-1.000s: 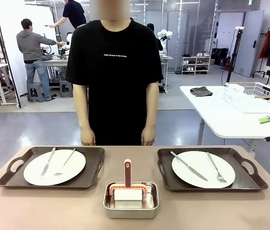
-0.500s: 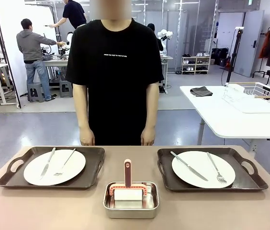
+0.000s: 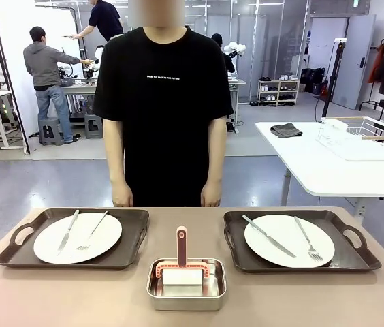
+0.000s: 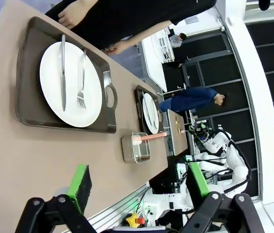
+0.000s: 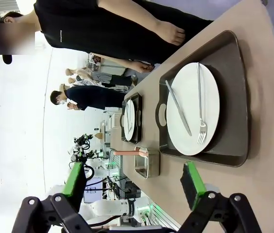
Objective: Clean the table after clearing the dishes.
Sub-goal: When the left (or right) Handle tray is removed, use the left hand (or right hand) to clean the left (or right) side of the table with the Lint Roller.
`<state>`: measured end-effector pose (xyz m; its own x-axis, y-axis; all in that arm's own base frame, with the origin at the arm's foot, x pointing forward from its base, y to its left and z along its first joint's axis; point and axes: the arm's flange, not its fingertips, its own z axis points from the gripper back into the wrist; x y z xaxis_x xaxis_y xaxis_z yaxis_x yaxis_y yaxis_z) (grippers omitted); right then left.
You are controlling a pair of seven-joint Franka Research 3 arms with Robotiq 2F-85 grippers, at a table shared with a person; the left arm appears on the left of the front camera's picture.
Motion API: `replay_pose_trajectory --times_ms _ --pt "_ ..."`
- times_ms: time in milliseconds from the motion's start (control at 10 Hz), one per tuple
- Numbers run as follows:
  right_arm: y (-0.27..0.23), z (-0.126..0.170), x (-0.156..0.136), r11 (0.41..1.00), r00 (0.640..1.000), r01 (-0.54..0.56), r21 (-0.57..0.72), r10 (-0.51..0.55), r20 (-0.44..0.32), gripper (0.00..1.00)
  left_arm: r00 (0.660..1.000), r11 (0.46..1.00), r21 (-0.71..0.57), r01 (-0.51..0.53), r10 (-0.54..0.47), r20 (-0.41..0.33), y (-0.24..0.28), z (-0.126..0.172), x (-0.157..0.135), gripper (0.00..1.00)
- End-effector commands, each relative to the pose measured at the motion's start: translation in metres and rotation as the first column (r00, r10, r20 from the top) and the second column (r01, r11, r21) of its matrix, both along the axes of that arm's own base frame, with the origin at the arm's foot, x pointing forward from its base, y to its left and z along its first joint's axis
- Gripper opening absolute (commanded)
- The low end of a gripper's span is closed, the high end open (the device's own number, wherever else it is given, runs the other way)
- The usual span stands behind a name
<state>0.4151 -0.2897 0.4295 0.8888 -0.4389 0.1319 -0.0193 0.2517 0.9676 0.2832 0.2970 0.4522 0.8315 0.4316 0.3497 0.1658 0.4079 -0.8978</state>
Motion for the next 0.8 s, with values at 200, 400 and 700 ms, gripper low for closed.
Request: replay_pose_trajectory --times_ms 200,400,700 --pt "-0.0001 0.0026 -0.0013 1.000 1.000 0.003 0.000 -0.003 0.005 1.00 1.000 1.000 -0.004 -0.005 0.005 0.011 0.0007 0.0008 -0.0005 1.00" --pt "-0.0001 0.0026 -0.0013 1.000 1.000 0.003 0.000 -0.003 0.005 1.00 1.000 1.000 -0.004 -0.005 0.005 0.011 0.0007 0.0008 -0.0005 1.00" --pt "-0.0001 0.0026 -0.0013 1.000 1.000 0.003 0.000 -0.003 0.005 1.00 1.000 1.000 -0.004 -0.005 0.005 0.011 0.0007 0.0008 -0.0005 1.00"
